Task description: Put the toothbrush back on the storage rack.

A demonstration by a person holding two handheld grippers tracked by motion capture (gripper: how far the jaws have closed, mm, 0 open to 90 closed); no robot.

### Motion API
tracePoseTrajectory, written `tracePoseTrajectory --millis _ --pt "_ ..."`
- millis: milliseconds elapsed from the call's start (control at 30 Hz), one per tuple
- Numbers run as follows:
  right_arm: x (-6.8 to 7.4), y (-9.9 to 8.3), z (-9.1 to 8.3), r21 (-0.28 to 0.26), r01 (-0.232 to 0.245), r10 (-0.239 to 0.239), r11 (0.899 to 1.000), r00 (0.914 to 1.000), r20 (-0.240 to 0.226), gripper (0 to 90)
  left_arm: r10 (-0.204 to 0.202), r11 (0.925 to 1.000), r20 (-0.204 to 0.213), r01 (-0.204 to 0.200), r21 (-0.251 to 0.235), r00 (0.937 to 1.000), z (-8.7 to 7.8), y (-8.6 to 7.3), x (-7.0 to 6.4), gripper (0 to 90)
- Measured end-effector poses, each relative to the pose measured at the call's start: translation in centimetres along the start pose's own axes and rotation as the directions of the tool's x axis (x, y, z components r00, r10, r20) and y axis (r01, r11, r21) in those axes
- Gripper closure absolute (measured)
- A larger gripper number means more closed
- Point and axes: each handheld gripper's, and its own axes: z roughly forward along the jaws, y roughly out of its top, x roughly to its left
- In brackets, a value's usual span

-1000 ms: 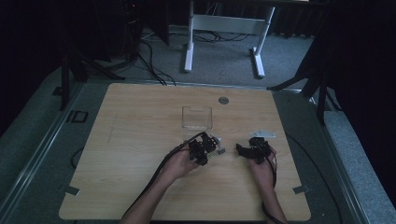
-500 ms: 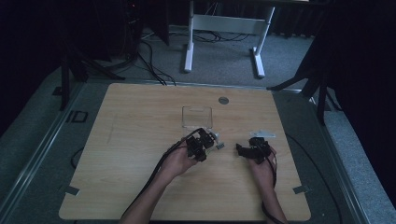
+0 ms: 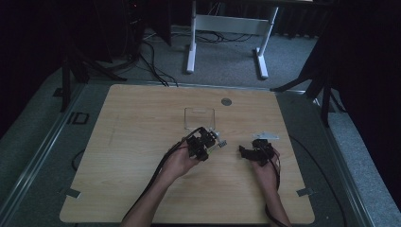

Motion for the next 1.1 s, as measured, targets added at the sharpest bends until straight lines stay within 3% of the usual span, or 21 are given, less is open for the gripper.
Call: tracePoseTrajectory --millis 1100 --pt "0.0 0.0 0.0 0.0 -0.002 0.002 1.0 1.0 0.0 22.0 -0.042 0.9939 -0.033 0.039 -0.104 0.9986 -2.3 -0.2 0.7 82.5"
